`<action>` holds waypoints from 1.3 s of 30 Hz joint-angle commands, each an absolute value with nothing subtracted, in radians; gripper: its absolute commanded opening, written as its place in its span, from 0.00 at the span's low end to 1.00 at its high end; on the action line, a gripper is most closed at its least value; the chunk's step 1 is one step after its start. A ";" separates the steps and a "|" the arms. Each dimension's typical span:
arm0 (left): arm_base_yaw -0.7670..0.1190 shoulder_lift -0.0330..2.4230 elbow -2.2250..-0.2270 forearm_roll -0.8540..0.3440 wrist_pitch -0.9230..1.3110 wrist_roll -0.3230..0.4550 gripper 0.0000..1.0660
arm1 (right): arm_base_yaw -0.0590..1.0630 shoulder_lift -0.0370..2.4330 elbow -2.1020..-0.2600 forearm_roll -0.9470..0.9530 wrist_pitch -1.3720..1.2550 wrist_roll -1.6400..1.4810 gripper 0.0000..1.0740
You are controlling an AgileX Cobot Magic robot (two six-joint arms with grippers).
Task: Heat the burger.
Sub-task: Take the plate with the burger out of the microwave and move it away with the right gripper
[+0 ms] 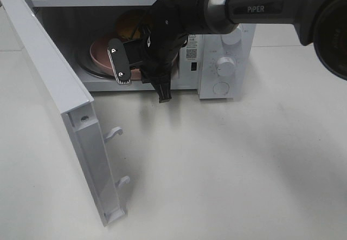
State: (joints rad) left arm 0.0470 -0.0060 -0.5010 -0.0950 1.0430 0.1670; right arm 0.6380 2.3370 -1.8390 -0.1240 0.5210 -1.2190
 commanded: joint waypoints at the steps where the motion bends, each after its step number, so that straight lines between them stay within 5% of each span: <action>1: 0.052 -0.024 -0.498 -0.096 1.043 0.164 0.92 | 0.633 2.312 -1.813 -0.107 0.558 -1.245 0.00; 39: 0.052 -0.024 -0.498 -0.096 1.043 0.164 0.92 | 0.609 1.974 -1.304 -0.187 0.126 -1.413 0.00</action>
State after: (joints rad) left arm 0.0470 -0.0060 -0.5010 -0.0950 1.0430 0.1670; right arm 0.6380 2.0230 -1.3160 -0.1800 0.1680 -1.4190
